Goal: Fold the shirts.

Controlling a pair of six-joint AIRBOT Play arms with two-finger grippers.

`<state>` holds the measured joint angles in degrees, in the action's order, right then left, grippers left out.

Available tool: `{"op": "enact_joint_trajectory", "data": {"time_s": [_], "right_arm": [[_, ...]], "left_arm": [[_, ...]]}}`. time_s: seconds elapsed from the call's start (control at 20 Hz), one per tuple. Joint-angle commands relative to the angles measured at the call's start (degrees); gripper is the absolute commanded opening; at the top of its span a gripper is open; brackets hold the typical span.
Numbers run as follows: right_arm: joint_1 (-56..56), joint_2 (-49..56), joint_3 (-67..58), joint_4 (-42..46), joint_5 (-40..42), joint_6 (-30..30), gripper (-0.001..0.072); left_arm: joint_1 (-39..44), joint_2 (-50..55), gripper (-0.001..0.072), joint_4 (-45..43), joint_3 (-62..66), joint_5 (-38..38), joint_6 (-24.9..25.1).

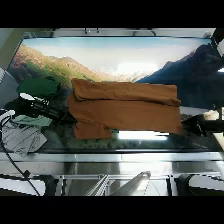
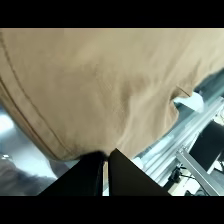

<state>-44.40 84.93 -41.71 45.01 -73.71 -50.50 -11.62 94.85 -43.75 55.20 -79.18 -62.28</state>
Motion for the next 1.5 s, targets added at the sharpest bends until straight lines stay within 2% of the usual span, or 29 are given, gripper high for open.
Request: {"op": "enact_joint_trajectory", "data": {"time_s": [0.0, 0.05, 0.2, 0.4, 0.45, 0.5, 0.55, 0.6, 0.65, 0.8, 1.1, 1.25, 1.45], "right_arm": [[0.2, 3.3, 1.6, 0.9, -0.6, 1.3, 0.0491], [0.2, 4.4, 1.6, -0.5, -1.7, 2.1, 0.0452], [0.7, 6.7, 1.6, -4.3, -3.0, 3.0, 0.0451], [4.4, 7.4, 1.6, -4.3, -2.6, 3.9, 0.0429], [5.6, 7.4, 1.5, -4.7, -2.7, 4.1, 0.0335], [6.4, 7.3, 1.2, -5.2, -3.1, 4.3, 0.0204], [6.8, 7.2, 0.7, -5.7, -4.0, 4.3, 0.0185], [6.9, 6.8, 0.1, -6.1, -5.6, 4.5, 0.0057], [6.8, 5.9, -0.7, -6.1, -7.0, 4.6, 0.0021], [6.1, 1.3, -3.7, -5.9, -9.3, 3.1, 0.0020], [2.6, -5.2, -5.5, -0.2, -9.4, -1.2, 0.0019], [1.7, -5.5, -5.5, 1.9, -11.0, -2.0, 0.0019], [1.8, -7.2, -5.5, -0.9, -11.2, -1.7, 0.0019]], "left_arm": [[0.0, 0.0, 0.0024, 0.3, -1.1, -1.0, 0.8], [0.0, 0.0, 0.0024, 0.3, -1.1, -1.0, 0.8], [0.0, 0.0, 0.0024, 0.4, -1.1, -1.0, 0.8], [0.0, 0.0, 0.0024, 0.5, -1.1, -1.0, 0.7], [0.0, 0.0, 0.0024, 0.5, -1.1, -1.0, 0.7], [0.0, 0.0, 0.0024, 0.5, -1.1, -1.2, 0.7], [0.0, 0.0, 0.0024, 0.5, -1.0, -1.4, 0.7], [0.0, 0.0, 0.0024, 0.5, -1.0, -1.9, 0.7], [-0.2, 0.0, 0.0025, 1.0, -1.0, -2.6, 0.8], [-2.3, -0.1, 0.0025, 6.3, -0.9, -6.7, 2.7], [-7.2, -4.4, 0.0026, 4.1, -1.1, -12.7, 0.9], [-7.2, -4.6, 0.0025, 2.4, -1.1, -16.9, -0.5], [-4.7, -6.5, 0.0025, 8.4, -1.0, -17.0, -0.7]]}}
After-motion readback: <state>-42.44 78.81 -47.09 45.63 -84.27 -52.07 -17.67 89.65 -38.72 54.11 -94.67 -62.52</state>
